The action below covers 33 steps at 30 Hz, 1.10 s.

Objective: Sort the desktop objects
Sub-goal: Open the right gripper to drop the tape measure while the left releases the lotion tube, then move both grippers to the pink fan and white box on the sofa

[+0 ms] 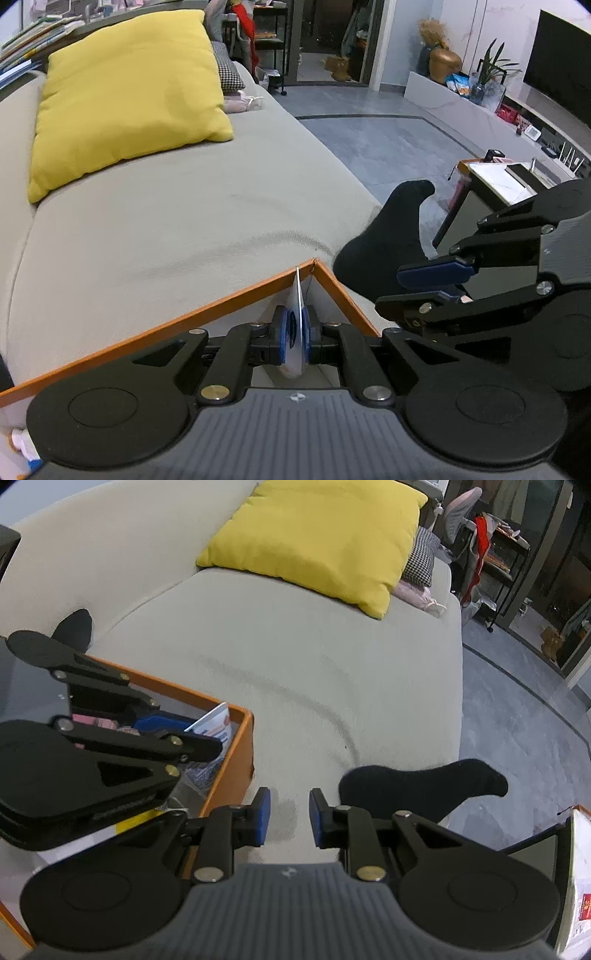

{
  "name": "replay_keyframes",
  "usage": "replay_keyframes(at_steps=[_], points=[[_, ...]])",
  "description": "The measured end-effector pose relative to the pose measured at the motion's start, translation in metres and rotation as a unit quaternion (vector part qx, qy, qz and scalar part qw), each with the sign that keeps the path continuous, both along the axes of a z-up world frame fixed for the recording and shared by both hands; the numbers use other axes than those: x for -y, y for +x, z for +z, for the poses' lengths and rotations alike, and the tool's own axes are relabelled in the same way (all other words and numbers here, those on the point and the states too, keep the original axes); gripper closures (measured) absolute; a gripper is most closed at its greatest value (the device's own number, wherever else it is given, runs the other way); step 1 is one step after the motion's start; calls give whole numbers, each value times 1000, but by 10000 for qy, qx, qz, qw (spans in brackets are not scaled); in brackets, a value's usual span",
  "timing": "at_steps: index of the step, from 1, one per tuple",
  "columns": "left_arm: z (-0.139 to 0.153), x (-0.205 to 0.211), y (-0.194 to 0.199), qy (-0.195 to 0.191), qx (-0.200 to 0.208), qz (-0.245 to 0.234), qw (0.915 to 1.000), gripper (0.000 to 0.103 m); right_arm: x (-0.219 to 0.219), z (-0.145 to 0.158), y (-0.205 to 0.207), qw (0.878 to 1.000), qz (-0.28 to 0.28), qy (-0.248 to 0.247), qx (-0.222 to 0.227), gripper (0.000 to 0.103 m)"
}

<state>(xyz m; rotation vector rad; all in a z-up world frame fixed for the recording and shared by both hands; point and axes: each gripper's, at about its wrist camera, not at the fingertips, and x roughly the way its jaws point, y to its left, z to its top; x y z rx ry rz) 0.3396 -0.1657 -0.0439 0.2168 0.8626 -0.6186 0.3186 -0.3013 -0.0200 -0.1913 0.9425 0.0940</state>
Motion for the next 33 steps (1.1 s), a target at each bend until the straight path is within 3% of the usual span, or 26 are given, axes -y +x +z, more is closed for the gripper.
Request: replay_keyframes(at_steps=[4,7,12,16,23,28,30,33], points=[[6,2,-4,29,117,-36,9999,93,0,-2,-4,10000,21,30,-6,79],[12,2,-6,78,171,-46,9998,87,0,0,-8,10000,-4,46,17,79],[37,-13,-27,-3,388,111,9992,84,3,15,-28,9995,-177,204,191,78],[63,-35,-62,-200,643,251,9974,80,7,29,-69,9966,-375,526,512,63],[90,-65,-146,-537,659,186,9962,80,1,33,-163,9902,-433,1054,810,61],[77,-68,-201,-687,381,-64,9969,76,-5,6,-214,9851,-768,1482,423,60],[64,-68,-216,-790,175,-65,9967,68,-6,-9,-228,9801,-929,1746,179,60],[33,-65,-229,-818,-261,-22,9963,64,-6,-34,-244,9734,-1311,1879,-36,55]])
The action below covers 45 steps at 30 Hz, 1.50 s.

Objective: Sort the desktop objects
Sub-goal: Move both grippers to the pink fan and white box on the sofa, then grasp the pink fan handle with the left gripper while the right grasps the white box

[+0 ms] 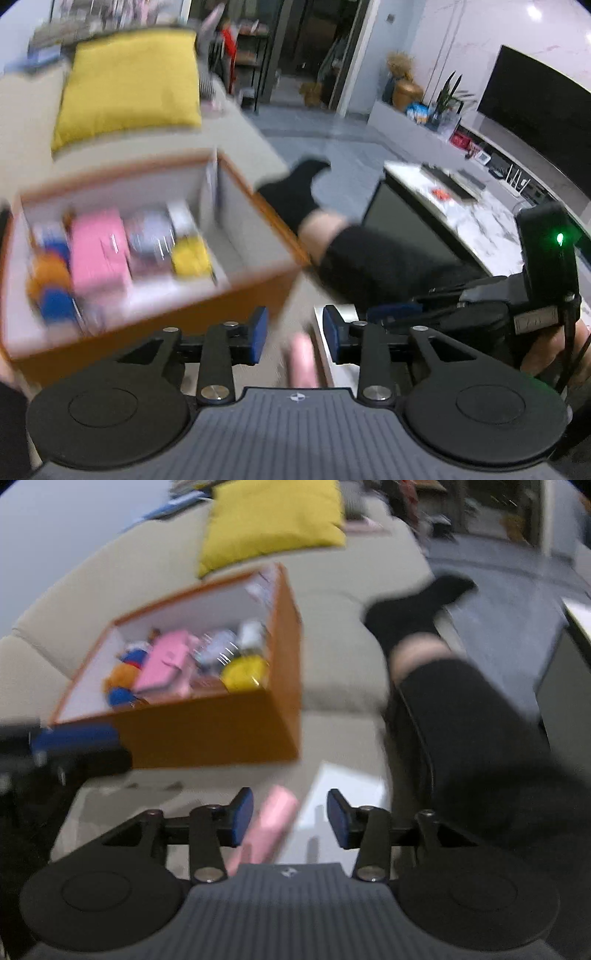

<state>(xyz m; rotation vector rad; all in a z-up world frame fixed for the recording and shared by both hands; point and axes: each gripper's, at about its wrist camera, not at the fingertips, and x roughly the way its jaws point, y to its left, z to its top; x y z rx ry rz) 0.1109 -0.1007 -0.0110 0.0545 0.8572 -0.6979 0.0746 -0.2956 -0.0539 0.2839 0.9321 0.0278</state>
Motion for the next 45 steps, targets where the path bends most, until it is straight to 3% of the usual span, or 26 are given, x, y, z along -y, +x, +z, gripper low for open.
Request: replay_keyframes(at_steps=[2,4,6,9,17,25,30,39,45], points=[[-23,1,-6,-2,-262,47,9996,62,2,-17,-8,9993,-269,124,-213,54],[-44,0,-11,-1,-423,119,9990,52,6,-30,-14,9973,-465,385,-418,54],[-59,1,-12,-12,-621,129,9980,52,8,-41,-17,9950,-587,554,-580,54],[-77,4,-15,11,-796,153,9967,52,6,-46,-20,9954,-688,421,-517,54],[-106,10,-11,198,-1185,407,9919,51,15,-63,-16,9927,-737,730,-612,49],[-121,14,-8,52,-1531,435,9872,49,24,-71,-10,9881,-839,1149,-577,46],[-123,10,-9,-142,-1708,489,9840,55,16,-69,-11,9925,-706,901,-438,48],[-115,-17,-19,76,-1607,907,9828,55,-12,-57,-14,9972,92,665,-316,67],[-110,-54,-19,162,-1532,1404,9780,55,-58,-39,-16,9955,864,-379,-25,74]])
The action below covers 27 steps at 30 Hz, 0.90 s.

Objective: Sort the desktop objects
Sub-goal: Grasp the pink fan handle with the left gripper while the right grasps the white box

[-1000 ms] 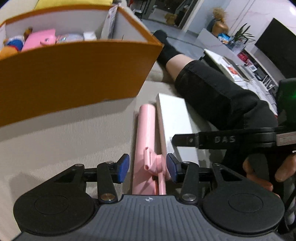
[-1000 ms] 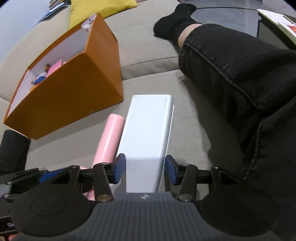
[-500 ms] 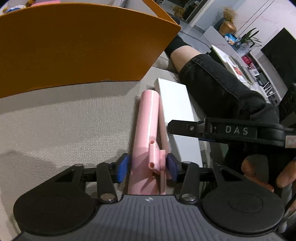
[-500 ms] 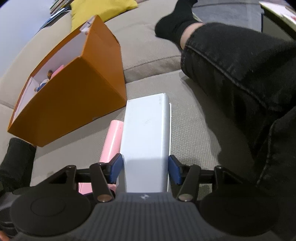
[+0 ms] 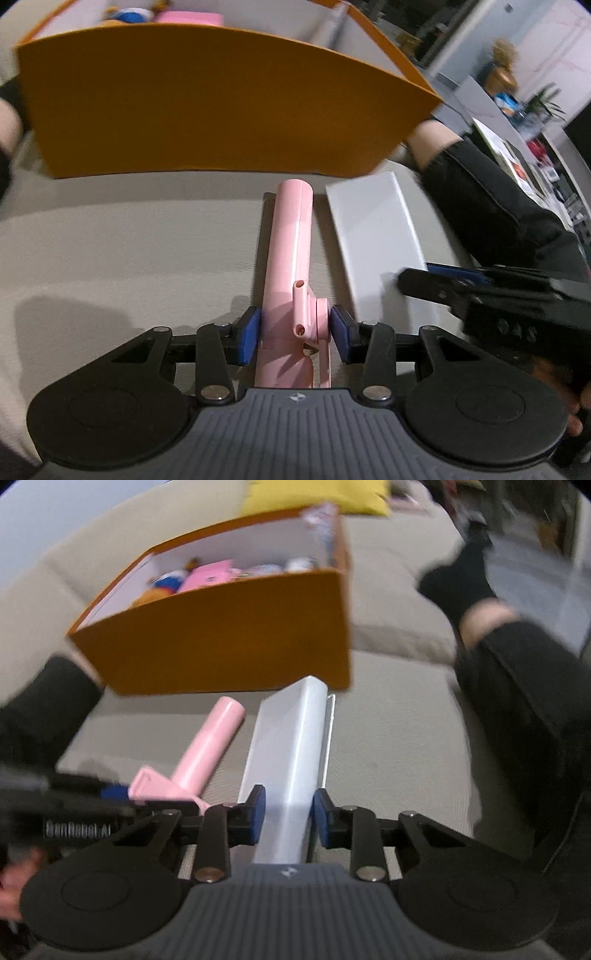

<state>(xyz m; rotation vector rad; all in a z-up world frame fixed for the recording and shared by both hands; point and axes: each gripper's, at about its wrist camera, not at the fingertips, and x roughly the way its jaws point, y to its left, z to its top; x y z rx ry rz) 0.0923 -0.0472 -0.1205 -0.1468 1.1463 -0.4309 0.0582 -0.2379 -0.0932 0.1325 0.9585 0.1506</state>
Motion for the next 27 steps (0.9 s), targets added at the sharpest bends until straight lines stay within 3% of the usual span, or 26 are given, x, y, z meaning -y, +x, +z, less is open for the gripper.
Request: replay_keyframes(at_steps=[3,7,14,18,27], points=[[1,-15,0,31,30,196,9998,55,-22,6,-5,9975,430,-552,105,75],[-1,-28,1,-80,-25,348,9994,55,-56,6,-12,9830,1141,-1412,295,75],[-1,-28,1,-133,-19,343,9993,55,-85,7,-15,9612,1755,-2086,414,75],[-2,-33,0,-221,-59,384,9990,55,-89,9,-19,9585,1825,-2142,458,75],[3,-48,-6,-2,21,660,9978,56,-95,15,-25,9622,1775,-2004,511,74]])
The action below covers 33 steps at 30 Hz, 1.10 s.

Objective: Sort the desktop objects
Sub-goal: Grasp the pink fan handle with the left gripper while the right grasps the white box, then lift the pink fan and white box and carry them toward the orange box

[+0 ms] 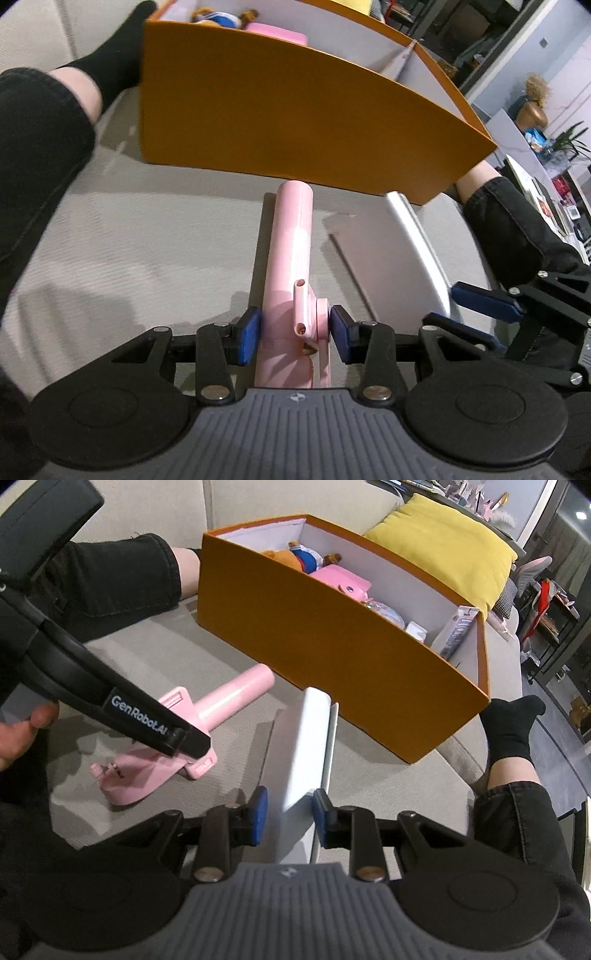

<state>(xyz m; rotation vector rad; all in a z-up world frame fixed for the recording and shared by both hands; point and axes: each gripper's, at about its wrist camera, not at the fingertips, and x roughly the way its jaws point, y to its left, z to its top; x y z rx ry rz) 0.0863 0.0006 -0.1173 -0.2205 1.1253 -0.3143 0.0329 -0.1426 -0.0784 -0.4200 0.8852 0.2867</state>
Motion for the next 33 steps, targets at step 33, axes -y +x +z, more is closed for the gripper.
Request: replay_keyframes(at_steps=[33], points=[[-10,-25,-5,-257,-128,162,9995,55,-19,-54,7,9880,-231,-1513,223,49]])
